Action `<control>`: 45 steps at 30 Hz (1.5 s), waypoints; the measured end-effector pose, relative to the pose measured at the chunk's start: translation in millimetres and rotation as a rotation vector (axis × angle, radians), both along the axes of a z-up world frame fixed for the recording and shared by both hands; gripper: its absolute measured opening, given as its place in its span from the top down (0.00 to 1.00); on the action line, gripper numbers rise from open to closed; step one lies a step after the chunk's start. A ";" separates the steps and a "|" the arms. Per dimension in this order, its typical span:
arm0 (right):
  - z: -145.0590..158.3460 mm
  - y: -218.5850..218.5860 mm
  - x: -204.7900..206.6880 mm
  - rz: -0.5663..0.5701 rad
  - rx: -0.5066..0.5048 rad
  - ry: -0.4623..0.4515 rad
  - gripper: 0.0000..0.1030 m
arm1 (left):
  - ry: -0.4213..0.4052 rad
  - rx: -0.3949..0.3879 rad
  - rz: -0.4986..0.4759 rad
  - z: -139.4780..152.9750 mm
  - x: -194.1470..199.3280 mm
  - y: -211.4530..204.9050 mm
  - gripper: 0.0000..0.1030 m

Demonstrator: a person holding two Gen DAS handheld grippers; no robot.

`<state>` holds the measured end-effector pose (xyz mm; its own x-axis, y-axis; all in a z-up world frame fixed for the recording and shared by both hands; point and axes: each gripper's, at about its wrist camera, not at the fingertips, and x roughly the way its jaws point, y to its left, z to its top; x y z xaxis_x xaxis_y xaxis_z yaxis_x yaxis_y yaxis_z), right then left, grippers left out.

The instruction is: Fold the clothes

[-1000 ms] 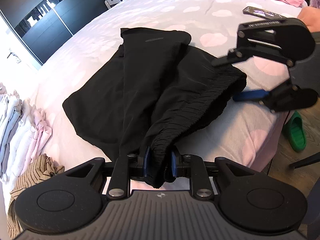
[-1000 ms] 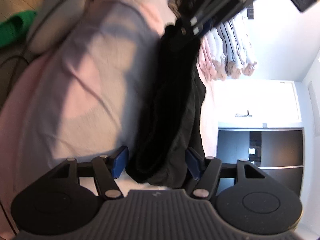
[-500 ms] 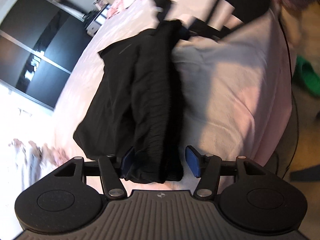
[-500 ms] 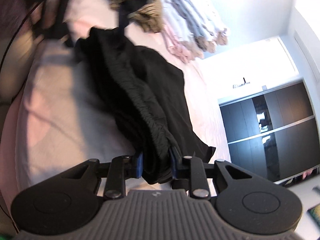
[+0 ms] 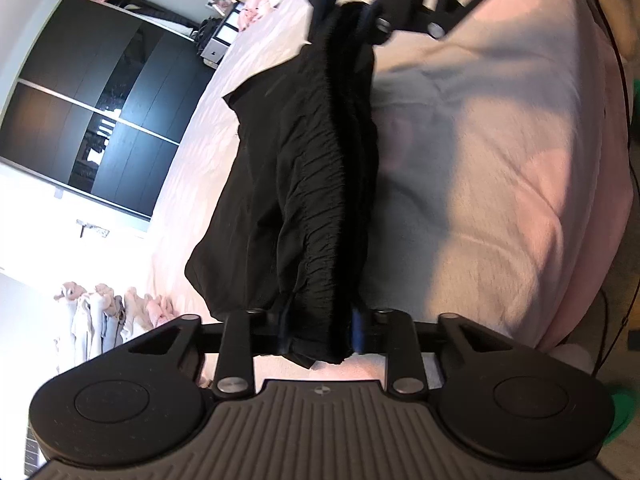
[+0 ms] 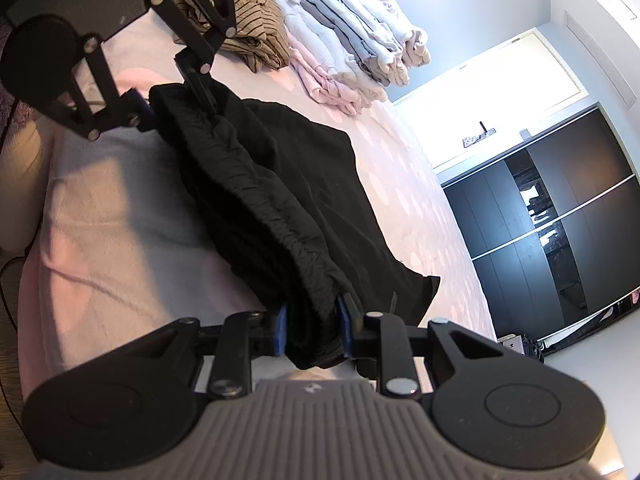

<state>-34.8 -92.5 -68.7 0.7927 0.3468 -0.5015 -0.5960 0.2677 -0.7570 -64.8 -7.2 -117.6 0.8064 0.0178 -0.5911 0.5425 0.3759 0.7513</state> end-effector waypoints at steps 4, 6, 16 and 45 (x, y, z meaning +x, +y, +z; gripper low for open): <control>11.4 -2.8 0.4 -0.002 0.032 0.007 0.75 | 0.025 -0.111 0.048 30.6 3.6 8.1 0.82; 22.3 -5.9 0.0 -0.004 0.053 0.008 0.75 | 0.044 -0.168 0.067 50.8 4.0 11.4 0.84; 166.9 -56.7 15.6 -0.059 0.230 -0.025 0.77 | 0.058 -0.413 -0.006 210.4 19.4 7.1 0.85; 354.3 -119.4 5.3 -0.045 0.484 -0.012 0.79 | 0.064 -0.732 -0.148 413.5 24.4 10.2 0.87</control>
